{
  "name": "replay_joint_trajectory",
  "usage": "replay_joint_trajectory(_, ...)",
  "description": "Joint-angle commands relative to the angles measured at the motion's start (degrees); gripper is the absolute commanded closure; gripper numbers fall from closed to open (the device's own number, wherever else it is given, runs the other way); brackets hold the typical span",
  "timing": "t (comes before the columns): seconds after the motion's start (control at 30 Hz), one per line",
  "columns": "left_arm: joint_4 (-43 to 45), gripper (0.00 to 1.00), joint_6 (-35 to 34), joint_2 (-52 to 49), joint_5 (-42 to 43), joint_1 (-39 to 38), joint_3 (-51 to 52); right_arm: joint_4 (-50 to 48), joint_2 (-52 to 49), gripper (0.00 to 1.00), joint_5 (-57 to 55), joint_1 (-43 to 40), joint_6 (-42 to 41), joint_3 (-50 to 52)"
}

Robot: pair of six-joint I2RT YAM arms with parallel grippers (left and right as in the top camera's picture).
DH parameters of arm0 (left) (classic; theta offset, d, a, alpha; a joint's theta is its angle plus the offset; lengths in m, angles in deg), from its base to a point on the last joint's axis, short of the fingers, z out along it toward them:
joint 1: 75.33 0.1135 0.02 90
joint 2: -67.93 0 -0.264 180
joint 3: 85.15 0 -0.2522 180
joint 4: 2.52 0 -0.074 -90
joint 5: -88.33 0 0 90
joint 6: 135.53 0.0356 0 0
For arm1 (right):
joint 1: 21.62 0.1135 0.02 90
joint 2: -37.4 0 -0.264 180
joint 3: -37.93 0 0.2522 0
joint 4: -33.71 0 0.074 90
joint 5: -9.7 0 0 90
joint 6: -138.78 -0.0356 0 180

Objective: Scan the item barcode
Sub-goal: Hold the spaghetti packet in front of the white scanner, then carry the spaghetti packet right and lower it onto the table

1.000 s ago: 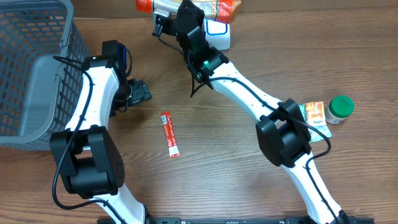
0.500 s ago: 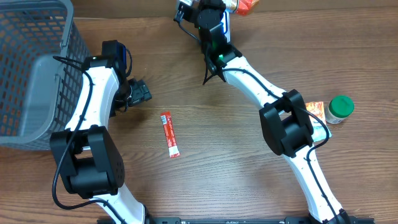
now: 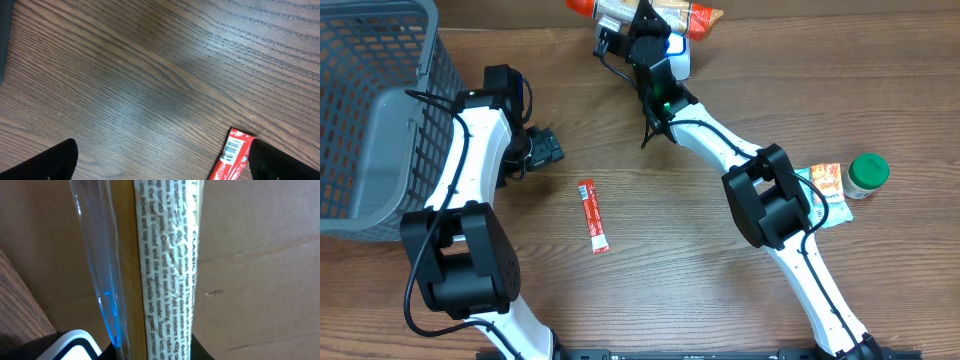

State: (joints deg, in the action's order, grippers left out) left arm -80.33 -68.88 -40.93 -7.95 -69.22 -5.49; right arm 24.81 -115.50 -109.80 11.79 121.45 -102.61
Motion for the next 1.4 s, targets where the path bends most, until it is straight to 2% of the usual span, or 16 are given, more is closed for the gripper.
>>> replay_joint_trajectory(0.0, 0.02, 0.0, 1.53, 0.96, -0.26, -0.13, -0.11, -3.61, 2.1, 0.97, 0.22, 0.07, -1.07, -2.19)
replay_joint_trajectory(0.1, 0.02, 0.0, 1.53, 0.96, -0.28, -0.13, -0.11, -3.52, 1.95, 0.97, 0.22, 0.04, -3.65, -2.19)
replay_joint_trajectory(0.77, 0.04, 0.0, 1.53, 0.96, -0.28, -0.13, -0.11, -0.9, -1.64, 0.97, 0.46, 0.44, -0.2, -2.03)
replay_joint_trajectory(0.93, 0.04, 0.0, 1.53, 0.96, -0.26, -0.13, -0.11, -5.88, -0.46, 0.96, -3.45, 1.95, -1.64, -2.03)
replay_joint_trajectory(1.1, 0.02, 0.0, 1.53, 0.96, -0.28, -0.13, -0.11, 4.26, 4.83, 0.97, -3.48, 3.69, -6.03, -2.03)
replay_joint_trajectory(1.37, 0.02, 0.0, 1.53, 0.96, -0.28, -0.13, -0.11, 27.23, 17.88, 0.97, -9.33, 5.18, -23.82, -2.03)
